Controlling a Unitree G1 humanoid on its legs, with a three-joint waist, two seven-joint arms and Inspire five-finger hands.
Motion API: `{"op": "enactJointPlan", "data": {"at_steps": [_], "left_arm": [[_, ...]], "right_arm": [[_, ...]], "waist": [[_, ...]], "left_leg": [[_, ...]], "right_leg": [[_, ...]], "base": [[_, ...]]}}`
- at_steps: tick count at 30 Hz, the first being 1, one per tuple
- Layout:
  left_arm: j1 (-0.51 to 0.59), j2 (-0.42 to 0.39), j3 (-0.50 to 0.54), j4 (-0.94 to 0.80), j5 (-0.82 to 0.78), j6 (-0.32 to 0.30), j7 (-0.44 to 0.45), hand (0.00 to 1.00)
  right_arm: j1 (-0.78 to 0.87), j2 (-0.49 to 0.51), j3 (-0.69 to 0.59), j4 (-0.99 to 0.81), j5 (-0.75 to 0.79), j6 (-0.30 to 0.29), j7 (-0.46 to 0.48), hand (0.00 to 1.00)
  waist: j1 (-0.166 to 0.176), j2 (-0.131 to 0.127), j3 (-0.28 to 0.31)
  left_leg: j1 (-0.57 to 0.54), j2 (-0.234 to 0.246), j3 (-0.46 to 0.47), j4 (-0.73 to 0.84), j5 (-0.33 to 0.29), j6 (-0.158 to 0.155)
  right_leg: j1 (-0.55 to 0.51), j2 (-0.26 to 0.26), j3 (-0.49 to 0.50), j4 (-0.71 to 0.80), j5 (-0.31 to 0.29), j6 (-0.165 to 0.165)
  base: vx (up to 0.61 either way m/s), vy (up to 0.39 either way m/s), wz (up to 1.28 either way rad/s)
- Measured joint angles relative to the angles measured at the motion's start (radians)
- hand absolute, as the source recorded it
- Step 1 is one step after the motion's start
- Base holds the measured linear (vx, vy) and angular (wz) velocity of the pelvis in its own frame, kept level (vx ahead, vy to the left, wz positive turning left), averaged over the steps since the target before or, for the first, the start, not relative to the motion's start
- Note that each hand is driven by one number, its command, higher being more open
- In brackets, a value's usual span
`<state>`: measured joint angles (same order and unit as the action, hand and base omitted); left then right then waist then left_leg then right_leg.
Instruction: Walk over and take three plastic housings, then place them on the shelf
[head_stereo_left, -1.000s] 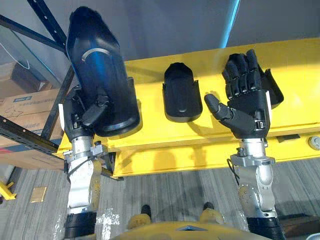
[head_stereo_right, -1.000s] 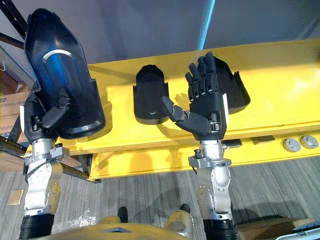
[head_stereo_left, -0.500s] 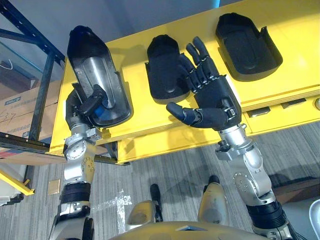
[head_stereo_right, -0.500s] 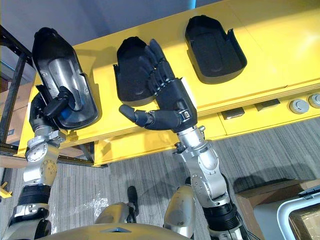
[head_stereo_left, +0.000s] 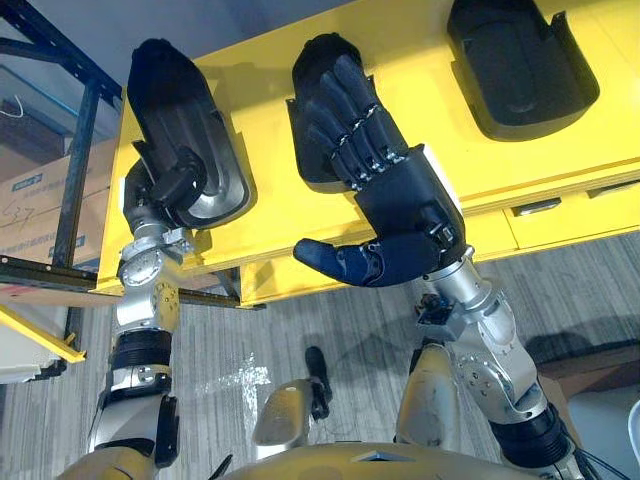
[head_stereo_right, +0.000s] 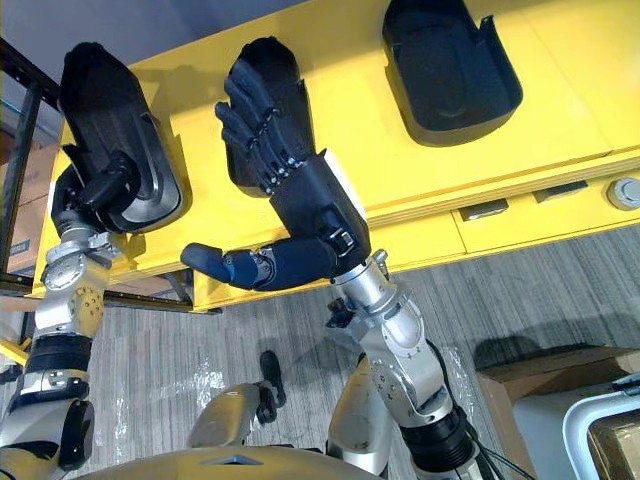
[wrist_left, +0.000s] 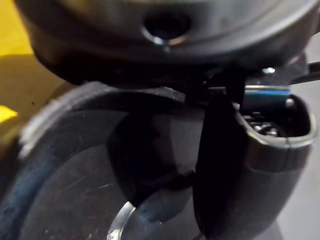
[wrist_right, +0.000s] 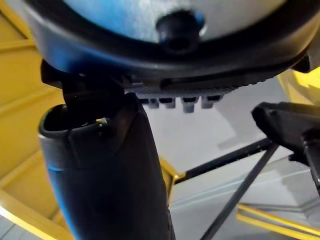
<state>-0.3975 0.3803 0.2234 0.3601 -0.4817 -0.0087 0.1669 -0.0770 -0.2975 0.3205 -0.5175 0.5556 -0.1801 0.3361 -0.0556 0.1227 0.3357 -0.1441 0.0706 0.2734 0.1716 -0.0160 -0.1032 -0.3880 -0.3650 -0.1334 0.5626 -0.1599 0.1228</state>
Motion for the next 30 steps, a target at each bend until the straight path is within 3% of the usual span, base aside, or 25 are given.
{"op": "enactJointPlan", "data": {"at_steps": [10, 14, 20, 26, 28, 30], "left_arm": [[-0.071, 0.025, -0.002, 0.031, 0.084, 0.058, 0.034, 1.00], [-0.098, 0.033, 0.001, 0.067, 0.126, 0.081, 0.047, 1.00], [-0.101, 0.087, 0.003, 0.110, 0.137, 0.109, 0.025, 1.00], [-0.104, 0.160, 0.002, 0.187, 0.152, 0.125, -0.022, 1.00], [-0.107, 0.182, -0.001, 0.185, 0.147, 0.115, -0.024, 1.00], [-0.110, 0.210, 0.000, 0.163, 0.129, 0.068, -0.007, 1.00]], "right_arm": [[0.009, -0.002, 0.022, -0.009, -0.002, 0.000, -0.041, 1.00], [0.038, -0.001, 0.041, -0.010, -0.002, -0.002, -0.040, 1.00], [0.089, 0.040, 0.041, -0.008, -0.001, -0.006, -0.039, 1.00], [0.117, 0.043, 0.005, 0.060, -0.001, -0.010, -0.038, 1.00], [0.139, 0.056, -0.019, 0.091, -0.001, -0.011, -0.038, 1.00], [0.154, 0.071, -0.046, 0.134, -0.006, -0.014, -0.040, 1.00]], "waist": [[0.003, -0.002, 0.001], [0.001, -0.016, 0.005], [-0.005, -0.033, -0.003], [-0.011, -0.052, -0.075], [-0.011, -0.055, -0.099], [-0.014, -0.055, -0.116]], "left_leg": [[-0.021, 0.024, 0.007, 0.029, -0.019, -0.009], [0.016, 0.048, 0.011, 0.035, -0.034, -0.013], [0.079, 0.047, 0.013, -0.012, -0.024, -0.013], [0.153, 0.060, 0.005, -0.111, 0.011, -0.016], [0.163, 0.061, -0.003, -0.128, 0.016, -0.014], [0.184, 0.060, -0.011, -0.138, 0.016, -0.013]], "right_leg": [[0.006, 0.004, -0.013, -0.007, 0.006, 0.006], [0.081, 0.028, -0.035, -0.061, 0.021, 0.013], [0.160, 0.055, -0.045, -0.150, 0.054, 0.019], [0.254, 0.102, -0.067, -0.290, 0.105, 0.017], [0.279, 0.109, -0.079, -0.327, 0.118, 0.017], [0.313, 0.114, -0.086, -0.362, 0.130, 0.021]], "base": [[0.00, -0.005, 0.01], [0.02, -0.002, -0.02], [0.06, 0.022, -0.05], [0.06, 0.000, -0.01], [0.04, 0.011, 0.06], [0.04, 0.023, 0.05]]}}
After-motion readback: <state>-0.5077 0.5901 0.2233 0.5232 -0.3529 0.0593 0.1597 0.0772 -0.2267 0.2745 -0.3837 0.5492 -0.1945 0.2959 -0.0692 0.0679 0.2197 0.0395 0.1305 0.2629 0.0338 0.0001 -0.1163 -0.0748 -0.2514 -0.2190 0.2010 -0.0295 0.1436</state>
